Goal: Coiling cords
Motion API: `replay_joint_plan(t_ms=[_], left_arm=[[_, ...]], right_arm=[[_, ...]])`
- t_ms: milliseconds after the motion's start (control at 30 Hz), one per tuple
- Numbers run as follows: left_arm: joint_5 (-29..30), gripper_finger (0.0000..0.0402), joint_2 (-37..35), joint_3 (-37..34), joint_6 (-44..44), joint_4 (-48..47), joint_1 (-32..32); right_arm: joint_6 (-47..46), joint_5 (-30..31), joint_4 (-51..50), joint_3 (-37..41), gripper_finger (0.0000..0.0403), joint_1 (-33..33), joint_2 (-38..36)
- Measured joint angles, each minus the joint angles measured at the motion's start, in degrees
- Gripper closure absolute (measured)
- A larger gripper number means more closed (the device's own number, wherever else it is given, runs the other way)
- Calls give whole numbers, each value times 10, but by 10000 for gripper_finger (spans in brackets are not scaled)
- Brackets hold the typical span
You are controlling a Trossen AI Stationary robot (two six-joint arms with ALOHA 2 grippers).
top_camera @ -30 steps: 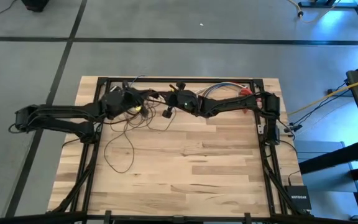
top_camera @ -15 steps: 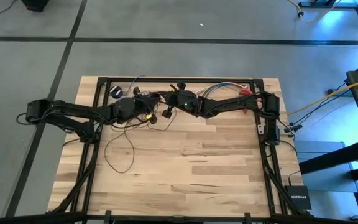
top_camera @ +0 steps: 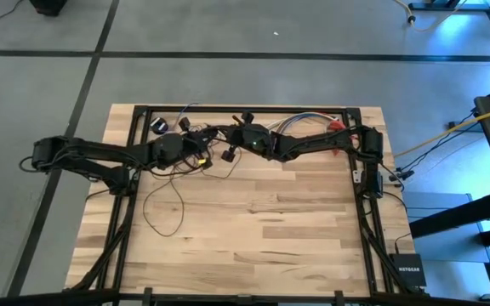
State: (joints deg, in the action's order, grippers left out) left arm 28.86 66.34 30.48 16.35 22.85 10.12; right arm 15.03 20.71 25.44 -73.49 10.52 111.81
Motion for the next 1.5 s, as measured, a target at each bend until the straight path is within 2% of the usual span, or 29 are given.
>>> replay_joint_plan(t_ms=[167,433,600,700,967,1100,1200,1267,1433,1500], left_arm=[[2,368,0,0,8,-2,0],[5,264,0,18,3,-35,-29],[1,230,0,44,50,-121,-71],[4,226,0,53,62,-170,-91],[27,235,0,54,-15,-236,-118],[-17,234,0,54,-23,-260,-137],[-20,234,0,54,-9,-252,-146],[-1,234,-1,54,9,-255,-147],[100,234,-31,54,17,-313,-152],[110,234,-49,54,1,-333,-154]], right_arm=[[0,-4,0,0,398,0,0],[2,-5,0,-1,398,0,-1],[2,-5,-1,-2,398,0,-2],[2,-4,-1,-2,398,0,-2],[2,-4,-4,-2,398,0,-2],[2,-4,-4,-2,398,0,-2],[3,-5,-5,-2,398,0,-2],[3,-4,-5,-2,398,0,-2],[3,-4,-15,-1,398,0,-2],[3,-4,-14,-1,398,0,-2]])
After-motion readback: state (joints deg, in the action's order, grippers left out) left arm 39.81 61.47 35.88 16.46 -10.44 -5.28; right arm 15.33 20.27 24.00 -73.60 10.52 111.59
